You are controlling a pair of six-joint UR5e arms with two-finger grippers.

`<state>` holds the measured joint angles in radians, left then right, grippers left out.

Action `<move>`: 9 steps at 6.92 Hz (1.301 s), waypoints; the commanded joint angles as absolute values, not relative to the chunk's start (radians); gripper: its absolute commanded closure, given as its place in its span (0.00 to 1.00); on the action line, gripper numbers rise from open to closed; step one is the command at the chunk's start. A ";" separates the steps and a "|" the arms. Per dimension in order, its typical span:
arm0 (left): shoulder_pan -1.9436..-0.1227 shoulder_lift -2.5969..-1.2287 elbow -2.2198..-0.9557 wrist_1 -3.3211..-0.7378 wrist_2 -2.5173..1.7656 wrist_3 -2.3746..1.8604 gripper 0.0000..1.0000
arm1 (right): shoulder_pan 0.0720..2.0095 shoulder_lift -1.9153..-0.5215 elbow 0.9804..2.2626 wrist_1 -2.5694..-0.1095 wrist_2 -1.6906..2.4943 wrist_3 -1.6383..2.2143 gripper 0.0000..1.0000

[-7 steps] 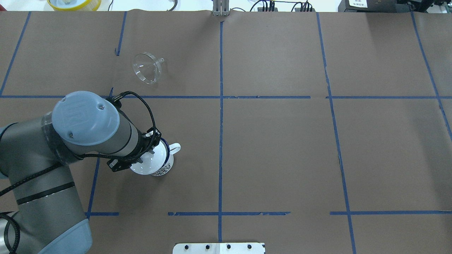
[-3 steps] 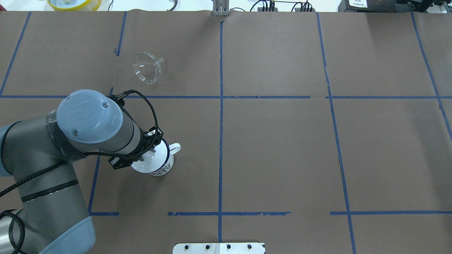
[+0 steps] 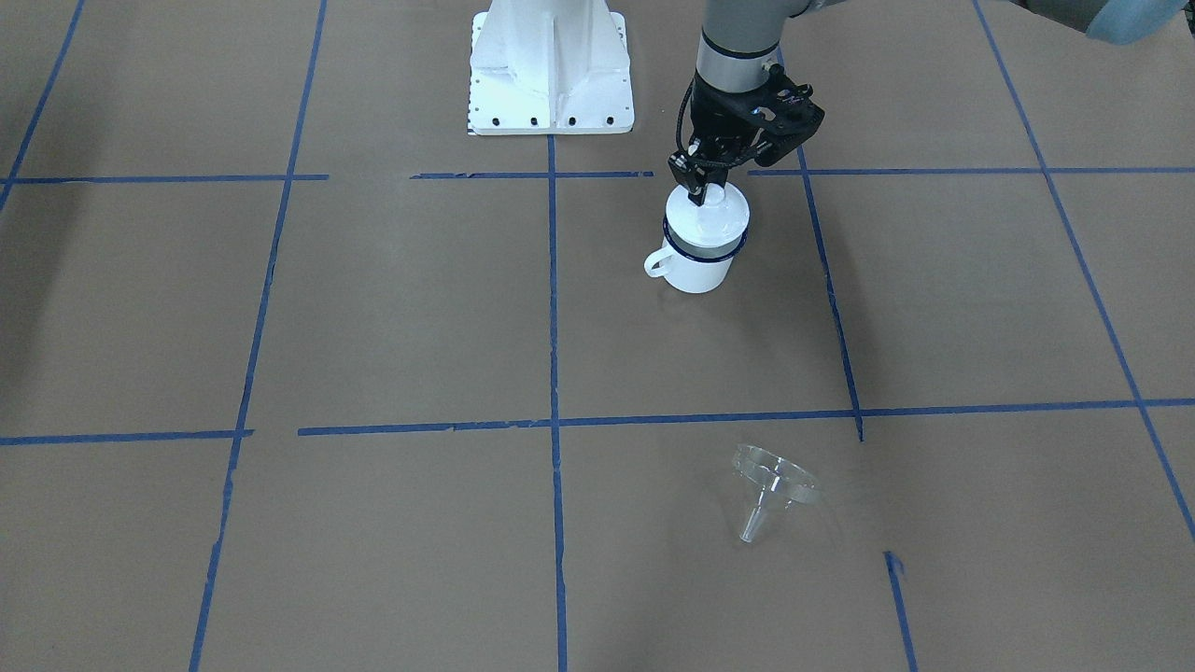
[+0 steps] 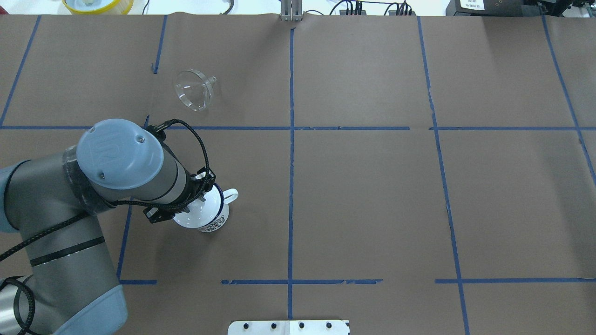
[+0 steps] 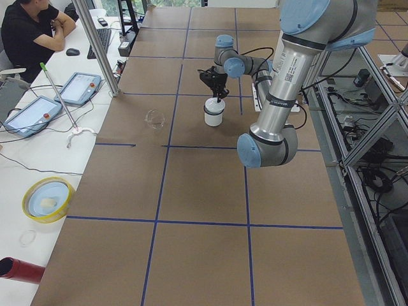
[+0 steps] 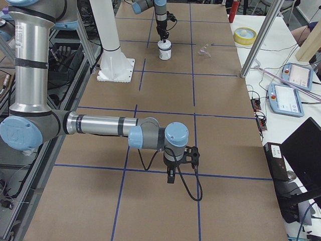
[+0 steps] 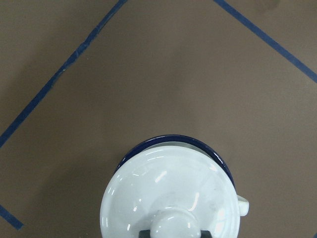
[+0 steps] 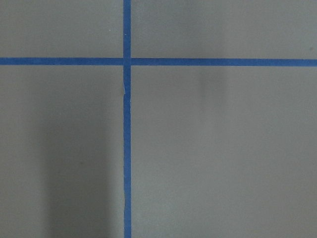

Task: Remove funnel from cup
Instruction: 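Lower the lid onto the mug opening and open the left gripper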

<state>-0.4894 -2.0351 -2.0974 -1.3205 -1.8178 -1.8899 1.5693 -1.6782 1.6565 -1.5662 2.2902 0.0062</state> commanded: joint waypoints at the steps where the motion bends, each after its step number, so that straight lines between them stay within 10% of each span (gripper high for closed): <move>1: -0.489 -2.036 -2.091 -1.324 -1.816 -1.888 1.00 | 1.569 -1.678 1.657 -1.566 2.290 0.006 0.00; 9: -0.489 -2.042 -2.076 -1.325 -1.815 -1.888 1.00 | 1.569 -1.678 1.657 -1.566 2.290 0.006 0.00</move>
<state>-0.4893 -2.0429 -2.0794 -1.3253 -1.8147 -1.8883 1.5693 -1.6782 1.6565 -1.5662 2.2902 0.0061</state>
